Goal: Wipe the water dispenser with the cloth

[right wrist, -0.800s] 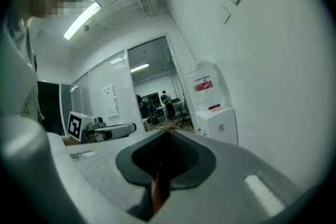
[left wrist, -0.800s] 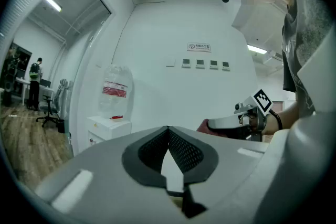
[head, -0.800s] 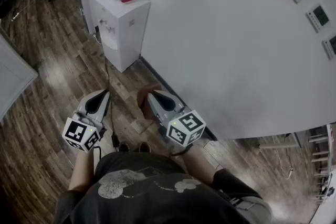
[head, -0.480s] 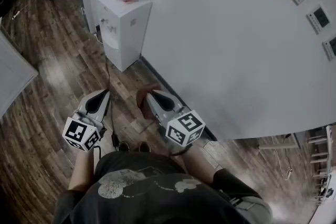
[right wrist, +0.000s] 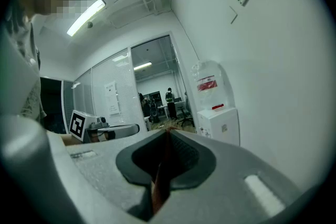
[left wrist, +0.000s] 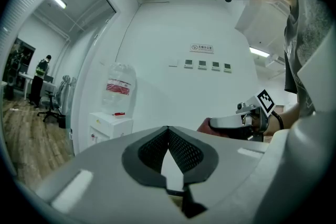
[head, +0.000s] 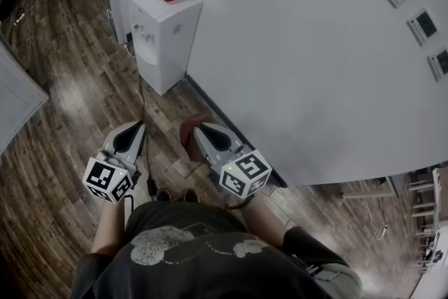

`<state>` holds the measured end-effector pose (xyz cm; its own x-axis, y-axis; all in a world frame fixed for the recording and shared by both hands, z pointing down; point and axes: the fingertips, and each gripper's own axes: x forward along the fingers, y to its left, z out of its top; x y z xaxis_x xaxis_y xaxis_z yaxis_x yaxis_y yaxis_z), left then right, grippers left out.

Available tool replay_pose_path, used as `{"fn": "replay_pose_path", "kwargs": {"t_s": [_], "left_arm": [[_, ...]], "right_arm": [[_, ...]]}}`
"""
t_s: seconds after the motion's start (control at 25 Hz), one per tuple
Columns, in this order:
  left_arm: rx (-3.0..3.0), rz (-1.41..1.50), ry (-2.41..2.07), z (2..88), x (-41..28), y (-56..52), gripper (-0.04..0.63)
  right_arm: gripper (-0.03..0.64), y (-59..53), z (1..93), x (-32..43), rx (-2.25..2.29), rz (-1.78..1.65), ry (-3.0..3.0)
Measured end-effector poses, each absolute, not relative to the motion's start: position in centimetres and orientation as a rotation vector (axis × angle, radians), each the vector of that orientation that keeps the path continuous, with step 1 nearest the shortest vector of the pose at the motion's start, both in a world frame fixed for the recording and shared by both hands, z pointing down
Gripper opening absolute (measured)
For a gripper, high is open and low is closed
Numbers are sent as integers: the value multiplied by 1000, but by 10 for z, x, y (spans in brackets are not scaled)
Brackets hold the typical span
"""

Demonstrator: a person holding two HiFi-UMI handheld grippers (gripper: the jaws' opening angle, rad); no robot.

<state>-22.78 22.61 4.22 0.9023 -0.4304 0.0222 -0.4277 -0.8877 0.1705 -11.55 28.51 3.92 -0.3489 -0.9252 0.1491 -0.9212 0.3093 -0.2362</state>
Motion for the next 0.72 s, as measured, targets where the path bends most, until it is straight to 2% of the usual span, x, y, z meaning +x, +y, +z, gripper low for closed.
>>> {"fn": "replay_pose_path", "kwargs": {"t_s": [0.72], "left_arm": [[2849, -53, -701, 54, -251, 196, 18]], "right_arm": [[11, 252, 48, -123, -1814, -490, 2490]]}}
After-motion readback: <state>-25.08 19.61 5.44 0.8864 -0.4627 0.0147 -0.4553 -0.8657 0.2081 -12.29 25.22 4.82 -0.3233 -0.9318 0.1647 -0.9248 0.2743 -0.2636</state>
